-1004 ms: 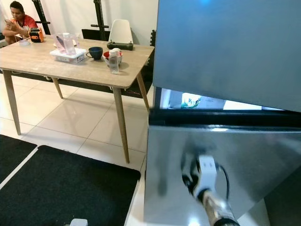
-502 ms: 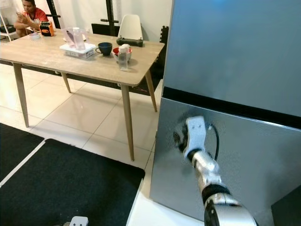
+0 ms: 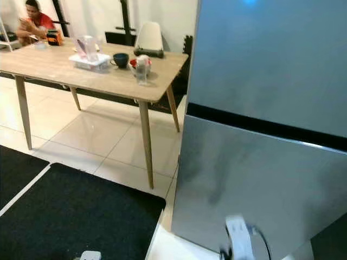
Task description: Restocking fridge
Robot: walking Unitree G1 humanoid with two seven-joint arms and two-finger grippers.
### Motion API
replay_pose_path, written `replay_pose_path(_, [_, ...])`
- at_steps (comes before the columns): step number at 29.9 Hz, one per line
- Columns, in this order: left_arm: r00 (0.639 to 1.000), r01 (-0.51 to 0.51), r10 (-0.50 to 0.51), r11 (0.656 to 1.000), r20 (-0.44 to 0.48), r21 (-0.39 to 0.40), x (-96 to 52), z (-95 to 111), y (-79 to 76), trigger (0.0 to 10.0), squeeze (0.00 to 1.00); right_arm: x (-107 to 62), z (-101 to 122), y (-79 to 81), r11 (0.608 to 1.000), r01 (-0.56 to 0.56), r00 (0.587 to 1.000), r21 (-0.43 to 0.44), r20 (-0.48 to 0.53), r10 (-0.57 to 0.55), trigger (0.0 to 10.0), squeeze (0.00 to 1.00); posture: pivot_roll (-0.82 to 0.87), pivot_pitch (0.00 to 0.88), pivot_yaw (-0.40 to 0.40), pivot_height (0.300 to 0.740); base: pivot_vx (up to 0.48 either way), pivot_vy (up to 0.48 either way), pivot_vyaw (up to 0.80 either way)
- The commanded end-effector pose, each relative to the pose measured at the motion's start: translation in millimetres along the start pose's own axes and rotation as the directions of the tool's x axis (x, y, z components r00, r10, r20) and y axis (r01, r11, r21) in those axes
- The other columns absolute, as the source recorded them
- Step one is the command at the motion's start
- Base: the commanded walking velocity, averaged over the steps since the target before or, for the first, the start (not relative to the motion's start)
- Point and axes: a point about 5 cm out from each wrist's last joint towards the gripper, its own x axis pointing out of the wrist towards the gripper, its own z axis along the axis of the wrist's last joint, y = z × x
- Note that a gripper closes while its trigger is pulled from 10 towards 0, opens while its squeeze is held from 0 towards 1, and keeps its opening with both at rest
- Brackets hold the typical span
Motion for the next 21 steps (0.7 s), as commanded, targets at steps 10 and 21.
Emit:
replay_pose_path(10, [0.997,0.008,-0.007,1.0,-0.076,0.008,-2.4,-17.7,-0.9,10.0,0.0,-6.8,-36.5,7.1,0.999,0.012,0.992,0.037,-0.128,-0.007,10.0,0.0,-0.09,0.0,-0.008,0.74,0.0,0.0,0.0])
replay_pose_path(21, [0.996,0.006,-0.004,1.0,-0.085,0.021,-2.5,-17.9,0.2,10.0,0.0,-1.1,-25.7,15.3,0.999,-0.024,0.992,-0.03,-0.126,0.02,10.0,0.0,-0.09,0.0,-0.007,0.74,-0.158,0.0,0.0])
